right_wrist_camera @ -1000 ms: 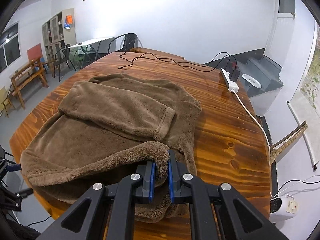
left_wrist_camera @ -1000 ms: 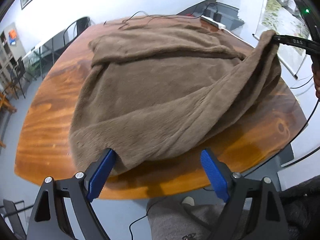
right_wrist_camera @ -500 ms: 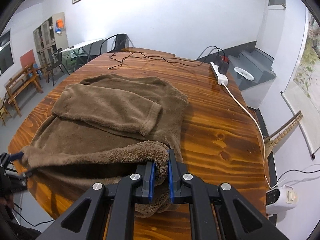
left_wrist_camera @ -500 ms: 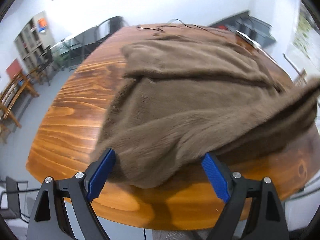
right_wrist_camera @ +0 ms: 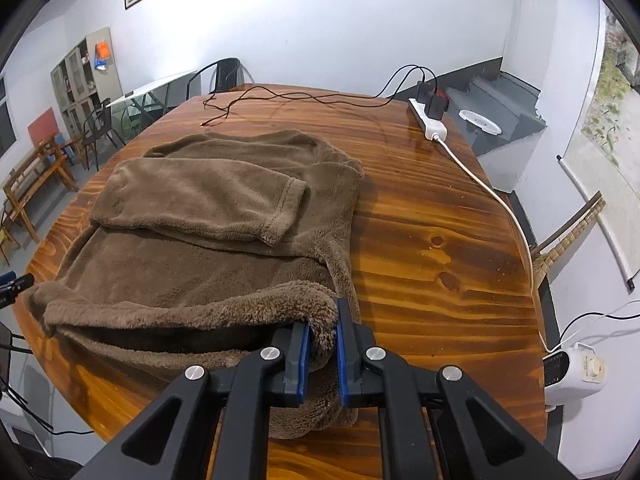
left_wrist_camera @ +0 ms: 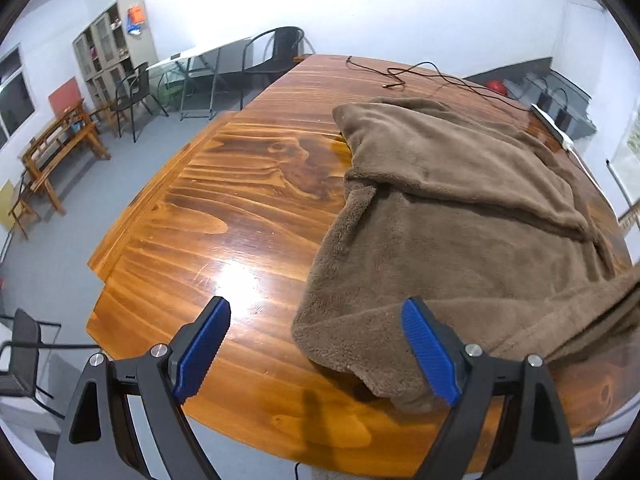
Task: Fold clothes
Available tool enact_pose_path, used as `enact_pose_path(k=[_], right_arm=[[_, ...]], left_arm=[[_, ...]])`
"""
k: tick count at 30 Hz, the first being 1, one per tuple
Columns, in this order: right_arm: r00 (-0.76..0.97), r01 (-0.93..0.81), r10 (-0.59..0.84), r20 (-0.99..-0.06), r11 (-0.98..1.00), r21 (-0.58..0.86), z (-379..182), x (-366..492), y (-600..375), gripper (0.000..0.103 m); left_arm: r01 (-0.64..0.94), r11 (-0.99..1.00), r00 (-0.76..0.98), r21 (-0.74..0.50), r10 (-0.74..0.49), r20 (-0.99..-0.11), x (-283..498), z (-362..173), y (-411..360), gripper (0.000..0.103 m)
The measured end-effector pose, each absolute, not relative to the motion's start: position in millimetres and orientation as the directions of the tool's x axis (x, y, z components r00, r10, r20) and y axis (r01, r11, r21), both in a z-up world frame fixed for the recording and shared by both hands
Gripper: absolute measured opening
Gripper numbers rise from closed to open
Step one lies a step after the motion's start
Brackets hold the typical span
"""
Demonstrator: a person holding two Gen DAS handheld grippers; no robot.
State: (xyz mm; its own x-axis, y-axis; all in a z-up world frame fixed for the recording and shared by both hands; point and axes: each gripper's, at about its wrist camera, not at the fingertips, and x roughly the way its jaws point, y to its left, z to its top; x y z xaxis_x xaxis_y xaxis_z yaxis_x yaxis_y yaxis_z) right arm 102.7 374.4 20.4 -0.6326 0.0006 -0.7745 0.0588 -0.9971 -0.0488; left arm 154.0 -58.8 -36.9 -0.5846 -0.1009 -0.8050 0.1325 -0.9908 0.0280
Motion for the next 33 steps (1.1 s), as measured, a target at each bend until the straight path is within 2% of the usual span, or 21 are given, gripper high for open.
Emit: enact_pose_path(k=[7, 12, 21, 28, 33], right_arm=[[-0.609, 0.053, 0.02, -0.793, -0.996, -0.065, 11.1, 88.3, 378.4, 0.012], [-0.594, 0.045, 0.026, -0.804, -0.997, -0.066, 3.8, 78.9, 379.4, 0.012], [-0.582, 0.04, 0.028, -0.812, -0.997, -0.063, 0.1, 74.6, 379.8, 0.012], [-0.574, 0.027, 0.03, -0.818, -0.998, -0.056, -5.1, 81.6, 384.8, 0.012], [-0.572, 0.023, 0.033, -0.819, -0.998, -0.056, -6.1, 87.7, 388.1, 0.012]], left_arm=[[-0.055, -0.992, -0.581, 0.114, -0.061, -0.811, 186.3, -49.9, -24.9, 0.09], [-0.108, -0.992, -0.564, 0.073, 0.001, -0.825, 192.9, -57.8, 4.9, 0.09], [-0.08, -0.997, -0.568, -0.007, 0.051, -0.821, 159.1, -57.1, 38.9, 0.09], [-0.01, -1.0, -0.57, -0.016, 0.019, -0.822, 129.6, -59.1, 41.3, 0.09], [0.038, -0.996, -0.563, 0.083, -0.09, -0.821, 118.5, -64.8, 34.1, 0.09]])
